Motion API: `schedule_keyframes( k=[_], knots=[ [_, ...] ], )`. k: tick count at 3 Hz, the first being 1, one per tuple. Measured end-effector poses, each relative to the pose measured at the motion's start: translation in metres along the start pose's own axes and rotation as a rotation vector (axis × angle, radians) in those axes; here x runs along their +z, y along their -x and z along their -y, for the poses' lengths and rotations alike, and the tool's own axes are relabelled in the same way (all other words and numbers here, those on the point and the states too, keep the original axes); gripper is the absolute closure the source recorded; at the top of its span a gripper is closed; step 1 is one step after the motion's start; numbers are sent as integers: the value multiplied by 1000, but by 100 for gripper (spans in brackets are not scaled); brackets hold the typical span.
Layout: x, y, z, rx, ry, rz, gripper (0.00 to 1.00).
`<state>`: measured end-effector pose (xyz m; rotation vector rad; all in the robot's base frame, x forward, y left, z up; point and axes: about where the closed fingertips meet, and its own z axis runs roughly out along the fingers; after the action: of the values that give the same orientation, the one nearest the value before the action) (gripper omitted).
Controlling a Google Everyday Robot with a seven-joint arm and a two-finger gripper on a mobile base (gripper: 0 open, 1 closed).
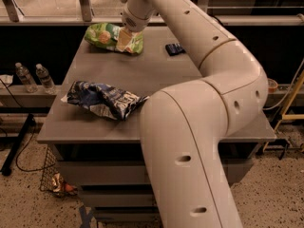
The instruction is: Move green rice chip bag near blue chip bag
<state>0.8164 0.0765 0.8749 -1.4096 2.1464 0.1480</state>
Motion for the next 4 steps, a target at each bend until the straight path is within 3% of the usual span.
schedule_keyframes(
  k=[1, 3, 4],
  knots=[
    [11, -6, -4, -6, -14, -32, 0],
    [21, -10, 10, 42, -62, -33, 0],
    [28, -23, 18, 147, -48, -20, 0]
  ],
)
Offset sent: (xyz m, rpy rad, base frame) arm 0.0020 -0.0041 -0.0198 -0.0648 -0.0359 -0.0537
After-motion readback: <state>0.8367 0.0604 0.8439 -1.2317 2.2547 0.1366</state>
